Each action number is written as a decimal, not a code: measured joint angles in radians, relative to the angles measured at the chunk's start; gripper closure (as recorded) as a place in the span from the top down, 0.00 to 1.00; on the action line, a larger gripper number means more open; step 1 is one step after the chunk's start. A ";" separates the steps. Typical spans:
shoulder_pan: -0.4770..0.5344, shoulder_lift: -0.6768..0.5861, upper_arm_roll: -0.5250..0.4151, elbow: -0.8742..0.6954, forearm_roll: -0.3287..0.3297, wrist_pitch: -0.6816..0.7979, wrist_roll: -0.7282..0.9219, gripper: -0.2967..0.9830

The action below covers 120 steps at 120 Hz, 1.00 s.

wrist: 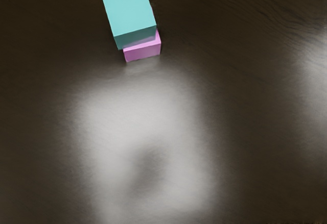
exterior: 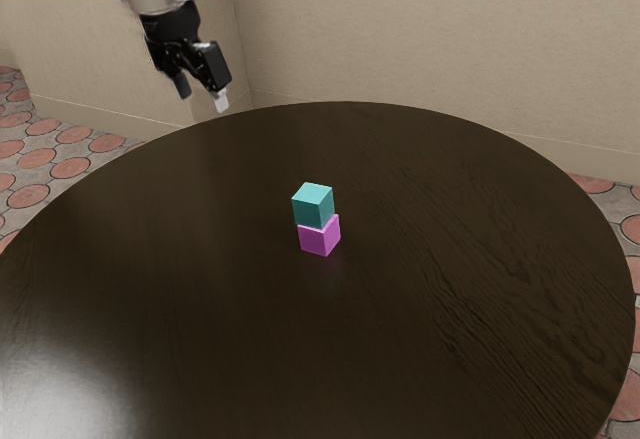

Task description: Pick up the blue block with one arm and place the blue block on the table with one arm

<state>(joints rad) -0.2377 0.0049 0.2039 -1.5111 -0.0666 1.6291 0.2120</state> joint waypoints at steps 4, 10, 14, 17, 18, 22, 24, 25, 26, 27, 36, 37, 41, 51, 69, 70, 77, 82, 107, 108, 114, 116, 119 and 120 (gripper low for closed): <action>-0.014 0.001 0.000 0.001 0.000 0.000 0.000 0.75; -0.033 0.005 0.000 0.002 0.000 0.001 0.000 0.75; -0.043 0.017 0.000 0.002 -0.001 0.002 0.000 0.75; -0.048 0.030 0.000 0.003 -0.003 0.003 0.000 0.75; -0.048 0.036 0.000 0.003 -0.003 0.005 -0.001 0.75; -0.041 0.062 -0.001 0.001 -0.003 0.013 -0.006 0.75; -0.031 0.075 -0.001 0.000 -0.002 0.017 -0.010 0.75; -0.023 0.081 -0.001 -0.001 -0.002 0.019 -0.012 0.75; -0.015 0.088 -0.001 -0.004 -0.002 0.022 -0.013 0.75; -0.005 0.095 -0.001 -0.007 -0.002 0.025 -0.015 0.75; 0.111 0.091 -0.028 -0.138 -0.002 0.097 -0.031 0.75; 0.122 0.088 -0.033 -0.156 -0.002 0.107 -0.033 0.75; 0.156 0.079 -0.054 -0.218 -0.002 0.151 -0.039 0.75; 0.172 0.073 -0.102 -0.325 -0.001 0.261 -0.053 0.75; 0.115 0.046 -0.150 -0.388 0.001 0.409 -0.080 0.75; 0.113 0.044 -0.153 -0.390 0.001 0.415 -0.083 0.75; 0.101 0.034 -0.165 -0.400 0.002 0.448 -0.101 0.75; 0.103 0.033 -0.182 -0.403 0.003 0.467 -0.116 0.75; 0.107 0.095 -0.229 -0.381 0.003 0.533 -0.206 0.75; 0.109 0.104 -0.230 -0.374 0.003 0.536 -0.209 0.75; 0.124 0.164 -0.234 -0.323 0.015 0.548 -0.226 0.75; 0.132 0.184 -0.237 -0.306 0.021 0.552 -0.232 0.75; 0.144 0.207 -0.241 -0.286 0.031 0.557 -0.239 0.75; 0.146 0.213 -0.241 -0.281 0.035 0.559 -0.242 0.75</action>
<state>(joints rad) -0.0913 0.2180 -0.0376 -1.7917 -0.0319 2.1882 -0.0297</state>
